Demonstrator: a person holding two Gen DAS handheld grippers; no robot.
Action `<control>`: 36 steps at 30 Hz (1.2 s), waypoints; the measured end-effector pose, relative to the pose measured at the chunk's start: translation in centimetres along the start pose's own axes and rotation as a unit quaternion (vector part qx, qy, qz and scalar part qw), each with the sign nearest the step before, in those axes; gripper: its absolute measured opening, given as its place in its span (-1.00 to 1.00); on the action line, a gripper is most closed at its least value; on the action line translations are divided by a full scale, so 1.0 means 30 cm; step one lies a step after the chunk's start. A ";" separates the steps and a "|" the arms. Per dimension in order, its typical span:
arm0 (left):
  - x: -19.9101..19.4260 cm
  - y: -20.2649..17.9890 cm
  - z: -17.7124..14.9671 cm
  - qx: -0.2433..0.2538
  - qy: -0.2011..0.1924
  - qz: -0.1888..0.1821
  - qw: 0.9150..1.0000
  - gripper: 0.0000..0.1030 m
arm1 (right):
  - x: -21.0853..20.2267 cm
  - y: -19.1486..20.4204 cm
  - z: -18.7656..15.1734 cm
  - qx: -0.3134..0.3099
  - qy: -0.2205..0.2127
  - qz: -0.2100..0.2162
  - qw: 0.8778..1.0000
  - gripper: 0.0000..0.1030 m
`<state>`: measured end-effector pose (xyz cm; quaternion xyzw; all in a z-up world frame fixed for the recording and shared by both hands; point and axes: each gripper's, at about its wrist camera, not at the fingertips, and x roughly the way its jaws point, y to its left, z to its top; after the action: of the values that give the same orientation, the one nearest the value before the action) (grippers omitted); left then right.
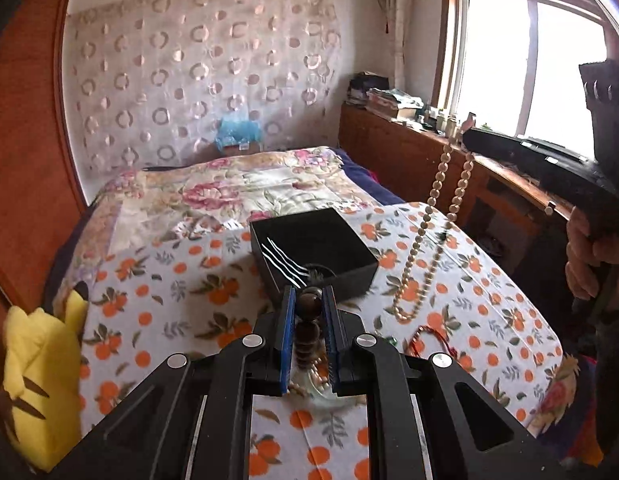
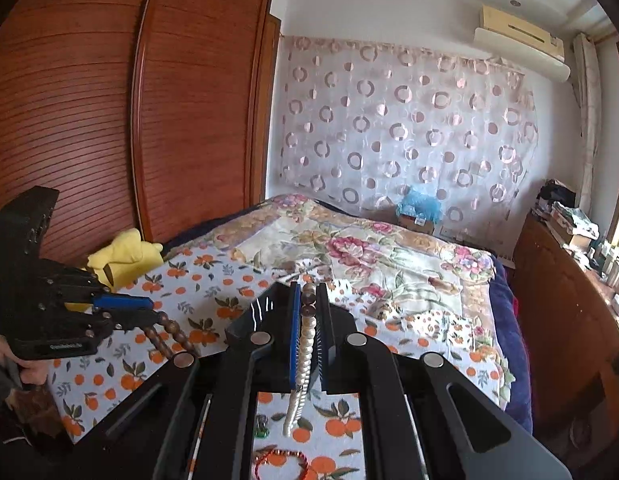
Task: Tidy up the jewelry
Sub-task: 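Lift the pearl necklace with the right tool while the left grasps the brown bead bracelet, then carry both to the black box and open the right tool to drop the pearls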
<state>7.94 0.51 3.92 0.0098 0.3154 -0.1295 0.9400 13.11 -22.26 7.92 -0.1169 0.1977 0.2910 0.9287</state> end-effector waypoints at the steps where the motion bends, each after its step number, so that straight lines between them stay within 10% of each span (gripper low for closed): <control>1: 0.010 0.001 0.011 0.002 0.000 0.004 1.000 -0.76 | 0.001 0.001 0.013 0.000 -0.002 0.001 1.000 -0.84; 21: 0.136 0.026 0.143 0.013 -0.001 0.031 0.999 -0.76 | 0.210 -0.013 0.287 -0.013 -0.016 -0.032 0.999 -0.84; 36: 0.208 0.020 0.215 0.024 0.001 0.039 0.999 -0.76 | 0.488 -0.090 0.075 0.041 0.091 -0.001 0.995 -0.80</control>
<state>16.69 -1.05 5.32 0.0445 0.3123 -0.1004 0.9436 26.38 -16.44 3.85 -0.1053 0.2931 0.2698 0.9111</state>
